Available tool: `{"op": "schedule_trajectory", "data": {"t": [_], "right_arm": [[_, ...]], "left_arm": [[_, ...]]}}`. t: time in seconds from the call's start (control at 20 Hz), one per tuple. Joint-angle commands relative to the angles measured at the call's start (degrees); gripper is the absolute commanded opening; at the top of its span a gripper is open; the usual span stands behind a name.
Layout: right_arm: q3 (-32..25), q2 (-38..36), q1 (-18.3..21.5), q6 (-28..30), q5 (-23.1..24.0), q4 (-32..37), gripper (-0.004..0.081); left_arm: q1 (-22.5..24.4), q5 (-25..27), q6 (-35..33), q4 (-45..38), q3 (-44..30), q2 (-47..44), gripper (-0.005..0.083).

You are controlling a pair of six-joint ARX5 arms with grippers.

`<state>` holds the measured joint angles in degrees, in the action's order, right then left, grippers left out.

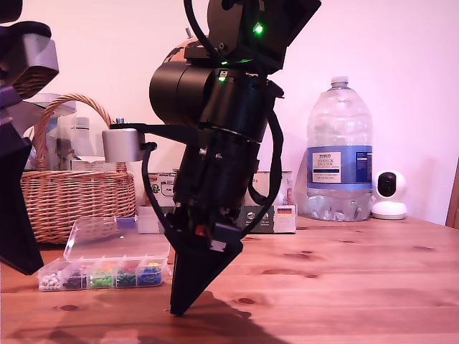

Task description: Sort the loose pins on the table into their correct compartments

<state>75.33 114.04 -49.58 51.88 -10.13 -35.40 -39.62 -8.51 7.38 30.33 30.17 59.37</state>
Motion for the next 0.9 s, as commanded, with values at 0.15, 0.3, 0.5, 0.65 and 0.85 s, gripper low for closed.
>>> {"op": "schedule_trajectory", "data": {"t": [0.15,0.3,0.5,0.65,0.85], "right_arm": [[0.5,2.8,1.1,-1.8,-0.2,0.1,0.0105],[0.5,3.6,1.9,-3.7,-0.3,-0.6,0.0105],[0.5,3.9,2.1,-4.0,-1.5,-1.3,0.0086],[0.5,3.9,2.0,-4.2,-2.8,-1.3,0.0068],[0.5,3.9,2.0,-4.3,-2.8,-1.3,-0.0008]], "left_arm": [[0.1,-0.1,0.3,-0.1,-0.8,0.2,-0.0021],[0.1,-0.1,0.3,-0.1,-0.8,0.2,-0.0021],[0.1,-0.2,0.3,-0.1,-0.8,0.2,-0.0021],[0.1,-0.3,0.3,-0.1,-0.8,0.2,-0.0021],[0.1,-0.3,0.3,-0.1,-0.8,0.2,-0.0021]]}}
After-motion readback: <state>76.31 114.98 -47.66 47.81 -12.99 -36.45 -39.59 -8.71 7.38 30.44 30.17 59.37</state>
